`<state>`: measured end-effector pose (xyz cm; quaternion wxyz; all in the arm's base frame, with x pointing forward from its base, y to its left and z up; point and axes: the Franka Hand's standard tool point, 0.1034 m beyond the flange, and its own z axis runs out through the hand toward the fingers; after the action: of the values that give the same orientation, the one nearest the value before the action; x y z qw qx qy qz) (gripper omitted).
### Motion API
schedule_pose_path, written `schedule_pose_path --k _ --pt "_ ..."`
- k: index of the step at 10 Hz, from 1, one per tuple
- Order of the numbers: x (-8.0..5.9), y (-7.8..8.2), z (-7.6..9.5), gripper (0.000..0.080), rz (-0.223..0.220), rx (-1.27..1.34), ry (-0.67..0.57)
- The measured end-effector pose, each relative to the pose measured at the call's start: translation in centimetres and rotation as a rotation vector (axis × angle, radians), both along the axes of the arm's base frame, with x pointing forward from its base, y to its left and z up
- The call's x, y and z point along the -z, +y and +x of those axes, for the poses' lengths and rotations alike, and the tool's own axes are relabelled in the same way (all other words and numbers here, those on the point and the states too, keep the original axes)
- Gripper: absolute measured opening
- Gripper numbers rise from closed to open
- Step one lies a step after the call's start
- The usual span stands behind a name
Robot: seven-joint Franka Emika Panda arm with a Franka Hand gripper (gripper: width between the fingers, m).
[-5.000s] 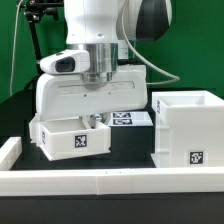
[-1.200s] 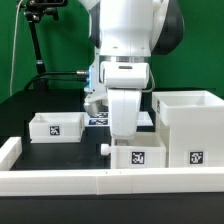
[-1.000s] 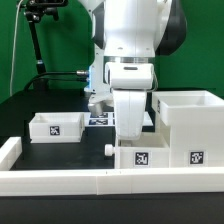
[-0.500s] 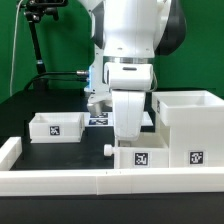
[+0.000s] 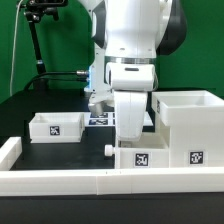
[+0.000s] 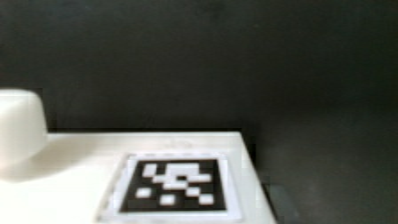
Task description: Assemble drawer
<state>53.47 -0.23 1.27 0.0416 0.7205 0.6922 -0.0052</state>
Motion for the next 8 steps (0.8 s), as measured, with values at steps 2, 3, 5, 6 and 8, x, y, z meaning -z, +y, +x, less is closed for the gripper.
schedule_pose_path --k 2,3,5,6,8 --pt "0.00 -0.04 0.08 0.0042 -0.003 0.001 0.010" --pt "-0.01 -0.12 0.10 0.0042 -0.002 0.003 0.009" --pt "-0.01 -0.16 0.10 0.0042 -0.002 0.004 0.009" --pt "0.01 -0.10 0.09 0.0042 -0.003 -0.002 0.009" --pt "0.09 0.01 0.06 0.0044 -0.010 -0.014 0.013"
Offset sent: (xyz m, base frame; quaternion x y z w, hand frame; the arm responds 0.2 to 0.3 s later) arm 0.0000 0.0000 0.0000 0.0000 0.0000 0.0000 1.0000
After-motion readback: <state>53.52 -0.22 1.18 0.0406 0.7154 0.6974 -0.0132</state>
